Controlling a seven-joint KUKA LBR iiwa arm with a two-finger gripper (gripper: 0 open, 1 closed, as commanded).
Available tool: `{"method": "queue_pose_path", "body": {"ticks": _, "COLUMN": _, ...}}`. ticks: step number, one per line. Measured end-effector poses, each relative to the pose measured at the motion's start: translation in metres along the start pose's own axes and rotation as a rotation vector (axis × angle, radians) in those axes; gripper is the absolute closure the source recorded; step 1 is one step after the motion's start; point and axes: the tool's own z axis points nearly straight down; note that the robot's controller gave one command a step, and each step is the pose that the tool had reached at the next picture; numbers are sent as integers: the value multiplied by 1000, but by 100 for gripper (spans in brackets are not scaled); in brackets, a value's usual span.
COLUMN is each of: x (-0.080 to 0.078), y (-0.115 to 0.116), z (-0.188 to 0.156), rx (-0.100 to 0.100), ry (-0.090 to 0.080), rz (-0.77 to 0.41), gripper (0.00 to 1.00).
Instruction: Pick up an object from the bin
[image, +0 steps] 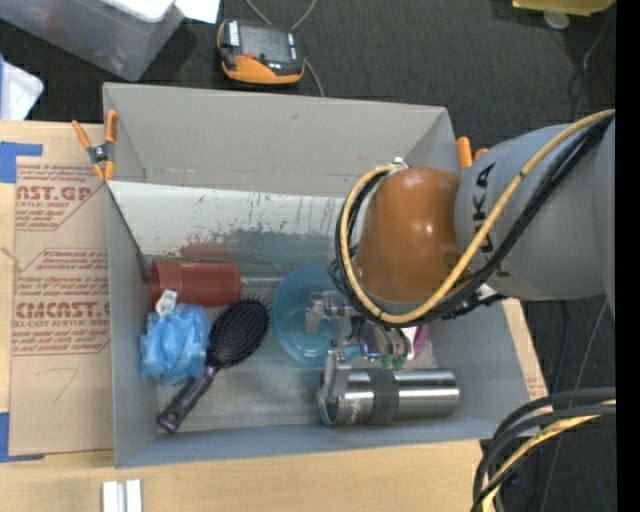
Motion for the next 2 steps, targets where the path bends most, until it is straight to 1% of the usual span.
{"method": "queue_pose_path", "body": {"ticks": 1, "x": -2, "y": 0, "z": -4, "rx": -1, "ry": -8, "rz": 1, "gripper": 0}}
{"method": "queue_pose_path", "body": {"ticks": 2, "x": -28, "y": 84, "z": 91, "rx": 2, "ry": -13, "rz": -164, "gripper": 0}}
